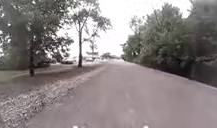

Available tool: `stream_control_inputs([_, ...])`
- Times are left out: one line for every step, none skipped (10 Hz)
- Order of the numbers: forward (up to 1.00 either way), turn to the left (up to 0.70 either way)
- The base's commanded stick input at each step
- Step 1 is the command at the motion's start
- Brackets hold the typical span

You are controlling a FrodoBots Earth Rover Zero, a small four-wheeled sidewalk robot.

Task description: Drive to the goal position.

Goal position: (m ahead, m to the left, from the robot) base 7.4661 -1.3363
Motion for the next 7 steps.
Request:
stream_control_inputs([0.7,0.0])
stream_control_inputs([0.7,0.0])
stream_control_inputs([0.7,0.0])
stream_control_inputs([0.7,0.0])
stream_control_inputs([0.7,0.0])
stream_control_inputs([0.7,0.0])
stream_control_inputs([0.7,0.0])
